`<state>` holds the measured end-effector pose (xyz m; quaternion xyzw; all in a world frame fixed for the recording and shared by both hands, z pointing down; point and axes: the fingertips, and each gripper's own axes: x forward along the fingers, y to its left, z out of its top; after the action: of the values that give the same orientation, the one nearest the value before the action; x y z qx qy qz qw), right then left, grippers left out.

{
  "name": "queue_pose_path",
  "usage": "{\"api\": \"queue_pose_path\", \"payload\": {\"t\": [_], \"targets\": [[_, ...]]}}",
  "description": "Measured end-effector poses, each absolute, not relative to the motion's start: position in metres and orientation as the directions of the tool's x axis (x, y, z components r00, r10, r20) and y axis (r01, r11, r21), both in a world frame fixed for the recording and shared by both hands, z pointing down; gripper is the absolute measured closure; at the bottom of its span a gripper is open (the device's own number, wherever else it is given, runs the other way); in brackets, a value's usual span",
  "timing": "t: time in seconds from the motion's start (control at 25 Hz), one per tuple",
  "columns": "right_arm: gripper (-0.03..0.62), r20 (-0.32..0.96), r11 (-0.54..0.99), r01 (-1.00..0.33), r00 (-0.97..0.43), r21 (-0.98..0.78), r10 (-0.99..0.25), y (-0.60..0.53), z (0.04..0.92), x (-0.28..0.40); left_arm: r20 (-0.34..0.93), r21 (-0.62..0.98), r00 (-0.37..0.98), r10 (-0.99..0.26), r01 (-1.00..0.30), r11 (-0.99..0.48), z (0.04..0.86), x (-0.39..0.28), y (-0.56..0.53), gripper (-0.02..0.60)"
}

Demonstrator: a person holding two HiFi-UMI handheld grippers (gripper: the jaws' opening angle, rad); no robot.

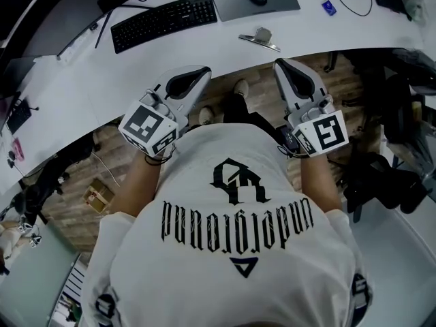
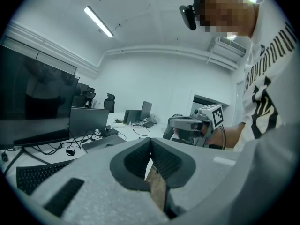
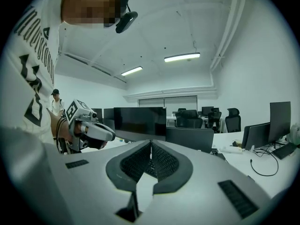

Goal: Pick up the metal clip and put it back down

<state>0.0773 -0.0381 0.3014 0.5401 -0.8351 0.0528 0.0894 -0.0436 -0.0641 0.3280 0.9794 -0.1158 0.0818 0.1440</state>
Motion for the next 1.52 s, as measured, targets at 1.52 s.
{"api": "queue_pose_path", "payload": {"t": [1.52], "targets": [[0.511,0.453,0.567,-0.802,-0.583,-0.188,-0.674,-0.154,0.474,0.224,0.371,0.343,0.907,-0.2,-0.334,-0.878,0.447,0.113,-0.146,0.568]]}}
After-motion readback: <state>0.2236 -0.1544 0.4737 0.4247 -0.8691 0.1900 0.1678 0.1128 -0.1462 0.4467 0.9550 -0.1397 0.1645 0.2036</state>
